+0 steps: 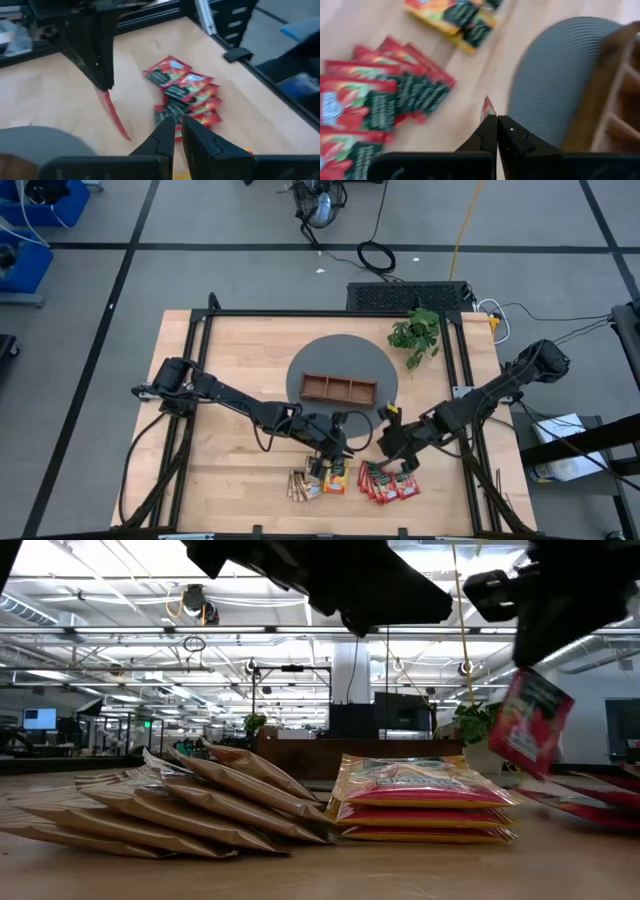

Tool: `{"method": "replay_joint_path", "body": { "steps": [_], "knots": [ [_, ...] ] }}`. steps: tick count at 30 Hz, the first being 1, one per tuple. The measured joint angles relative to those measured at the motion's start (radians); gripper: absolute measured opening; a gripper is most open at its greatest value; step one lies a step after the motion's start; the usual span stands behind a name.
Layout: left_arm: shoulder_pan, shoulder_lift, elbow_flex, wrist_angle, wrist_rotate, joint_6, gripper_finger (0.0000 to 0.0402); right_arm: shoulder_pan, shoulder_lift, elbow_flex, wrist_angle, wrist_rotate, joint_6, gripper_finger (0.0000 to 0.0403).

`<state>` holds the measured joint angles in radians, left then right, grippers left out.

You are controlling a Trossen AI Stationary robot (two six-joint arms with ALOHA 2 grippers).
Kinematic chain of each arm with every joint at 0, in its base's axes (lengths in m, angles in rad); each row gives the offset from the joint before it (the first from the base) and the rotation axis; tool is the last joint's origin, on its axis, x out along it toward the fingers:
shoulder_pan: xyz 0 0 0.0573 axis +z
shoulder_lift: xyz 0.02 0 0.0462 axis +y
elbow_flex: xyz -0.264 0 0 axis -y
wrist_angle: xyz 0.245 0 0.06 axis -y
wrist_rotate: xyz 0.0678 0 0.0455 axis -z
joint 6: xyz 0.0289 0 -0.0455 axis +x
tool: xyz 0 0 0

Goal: Pick & Place Tea
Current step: Put the red tea bag to the right section into the wooden organizer

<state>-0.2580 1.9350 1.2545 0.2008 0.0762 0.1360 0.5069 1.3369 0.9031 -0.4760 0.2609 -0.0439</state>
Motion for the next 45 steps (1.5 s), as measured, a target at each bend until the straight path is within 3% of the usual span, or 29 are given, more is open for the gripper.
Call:
{"method": "replay_joint_path", "body": {
  "steps": [5, 11, 16, 22, 28, 40, 45],
  "knots": [
    [-0.005, 0.005, 0.000, 0.013, -0.142, 0.052, 0.0094, -0.002, 0.000, 0.032, 0.011, 0.080, -0.047, 0.0000],
    [-0.005, 0.023, 0.000, 0.044, -0.295, 0.015, 0.0213, -0.010, 0.000, 0.064, 0.061, 0.137, -0.089, 0.0000],
    [0.011, 0.022, 0.000, 0.038, -0.306, -0.057, 0.0289, -0.011, 0.000, 0.076, 0.076, 0.185, -0.139, 0.0000],
    [0.033, 0.022, 0.000, 0.024, -0.305, -0.122, 0.0313, -0.015, 0.000, 0.076, 0.140, 0.183, -0.178, 0.0000],
    [0.034, 0.022, 0.000, 0.006, -0.287, -0.120, 0.0259, -0.015, 0.000, 0.076, 0.167, 0.183, -0.205, 0.0000],
    [0.034, 0.022, 0.000, 0.001, -0.287, -0.077, 0.0023, -0.015, 0.000, 0.076, 0.169, 0.182, -0.198, 0.0000],
    [0.035, 0.022, 0.000, -0.011, -0.287, -0.066, 0.0024, -0.015, 0.000, 0.076, 0.169, 0.181, -0.190, 0.0000]
  ]
}}
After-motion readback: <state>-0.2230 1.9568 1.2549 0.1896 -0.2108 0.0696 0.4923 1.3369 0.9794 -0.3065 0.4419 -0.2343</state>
